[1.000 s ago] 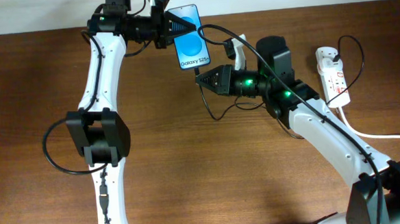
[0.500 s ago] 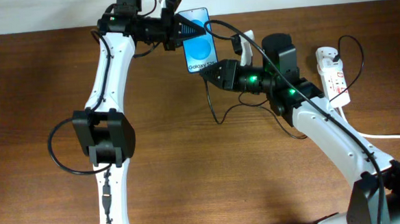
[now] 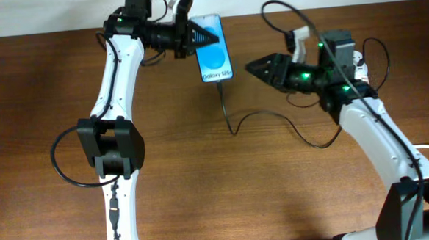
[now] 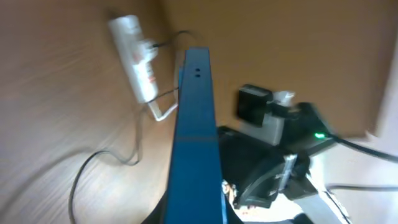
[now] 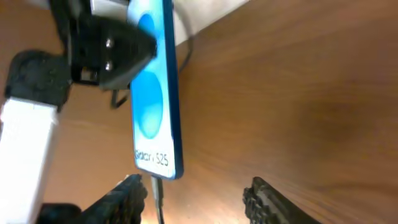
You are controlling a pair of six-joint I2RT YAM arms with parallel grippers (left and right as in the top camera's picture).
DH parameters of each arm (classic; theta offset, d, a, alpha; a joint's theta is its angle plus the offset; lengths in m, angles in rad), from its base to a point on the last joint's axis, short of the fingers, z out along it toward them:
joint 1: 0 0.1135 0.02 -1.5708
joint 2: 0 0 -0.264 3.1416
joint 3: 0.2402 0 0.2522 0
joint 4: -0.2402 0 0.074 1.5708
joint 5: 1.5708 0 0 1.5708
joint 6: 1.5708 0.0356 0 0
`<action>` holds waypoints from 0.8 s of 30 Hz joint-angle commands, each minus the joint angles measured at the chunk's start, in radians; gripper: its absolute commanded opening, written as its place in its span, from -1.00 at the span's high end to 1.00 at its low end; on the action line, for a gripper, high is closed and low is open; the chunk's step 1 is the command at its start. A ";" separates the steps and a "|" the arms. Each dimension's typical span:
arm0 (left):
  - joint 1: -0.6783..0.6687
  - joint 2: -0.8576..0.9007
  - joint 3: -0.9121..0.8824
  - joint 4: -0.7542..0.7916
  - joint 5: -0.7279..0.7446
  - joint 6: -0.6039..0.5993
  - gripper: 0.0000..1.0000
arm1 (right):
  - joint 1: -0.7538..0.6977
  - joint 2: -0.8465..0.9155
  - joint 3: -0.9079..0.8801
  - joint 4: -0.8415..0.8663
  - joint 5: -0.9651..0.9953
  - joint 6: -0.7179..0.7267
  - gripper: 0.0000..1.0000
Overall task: Plug charger to phone and switch on socket
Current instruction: 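Lower the phone flat onto the table with the left gripper and release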
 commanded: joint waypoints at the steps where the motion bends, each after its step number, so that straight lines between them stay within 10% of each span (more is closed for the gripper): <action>1: 0.005 0.002 0.001 -0.128 -0.294 0.146 1.00 | -0.032 -0.001 0.019 -0.072 -0.004 -0.083 -0.22; 24: 0.003 0.166 -0.011 -0.311 -0.529 0.239 1.00 | -0.029 -0.001 0.019 -0.263 0.115 -0.191 -0.25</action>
